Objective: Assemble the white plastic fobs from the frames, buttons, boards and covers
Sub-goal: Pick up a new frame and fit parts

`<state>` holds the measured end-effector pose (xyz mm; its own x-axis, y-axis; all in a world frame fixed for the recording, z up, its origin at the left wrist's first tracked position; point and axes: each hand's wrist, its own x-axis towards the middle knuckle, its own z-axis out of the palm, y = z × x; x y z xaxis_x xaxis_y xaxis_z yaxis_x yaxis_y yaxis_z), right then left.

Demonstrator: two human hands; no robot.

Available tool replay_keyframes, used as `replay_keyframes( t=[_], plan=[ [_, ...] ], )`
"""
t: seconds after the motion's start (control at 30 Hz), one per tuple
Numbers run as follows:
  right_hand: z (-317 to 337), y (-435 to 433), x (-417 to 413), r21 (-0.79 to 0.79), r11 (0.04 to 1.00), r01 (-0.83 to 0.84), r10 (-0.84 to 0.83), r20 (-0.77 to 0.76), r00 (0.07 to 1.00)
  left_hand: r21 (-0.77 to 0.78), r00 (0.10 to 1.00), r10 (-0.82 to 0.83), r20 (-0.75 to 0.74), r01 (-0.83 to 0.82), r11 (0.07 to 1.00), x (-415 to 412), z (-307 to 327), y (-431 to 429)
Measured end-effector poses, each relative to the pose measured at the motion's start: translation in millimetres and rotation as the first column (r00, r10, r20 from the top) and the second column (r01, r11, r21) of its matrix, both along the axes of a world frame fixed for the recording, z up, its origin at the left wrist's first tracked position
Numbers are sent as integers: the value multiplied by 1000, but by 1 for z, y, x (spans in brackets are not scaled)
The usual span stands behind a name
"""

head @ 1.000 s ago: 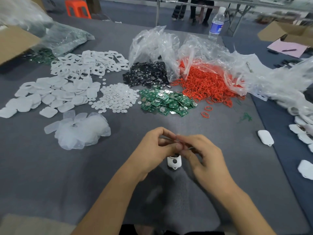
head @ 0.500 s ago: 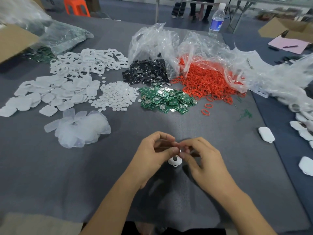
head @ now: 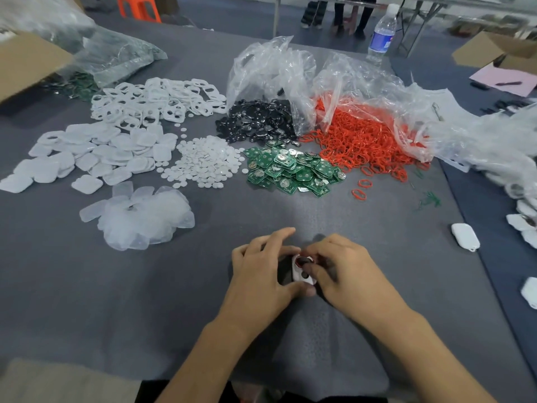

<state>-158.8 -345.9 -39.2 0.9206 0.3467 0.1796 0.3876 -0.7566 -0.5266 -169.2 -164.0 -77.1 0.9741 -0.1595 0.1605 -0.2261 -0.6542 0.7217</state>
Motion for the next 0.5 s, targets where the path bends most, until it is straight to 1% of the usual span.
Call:
replay_keyframes(
  t=[0.27,0.4,0.5],
  plan=[
    [3,2,7,-59,998,5,-9,-72,997,-24,1000,10,-12,-11,1000,1,-2,1],
    [6,1,21,16,998,58,-54,-188,981,-22,999,18,-49,-19,1000,1,-2,1],
    [9,-3,29,77,996,45,-21,-297,955,-41,996,30,-87,-34,999,-2,-3,1]
  ],
)
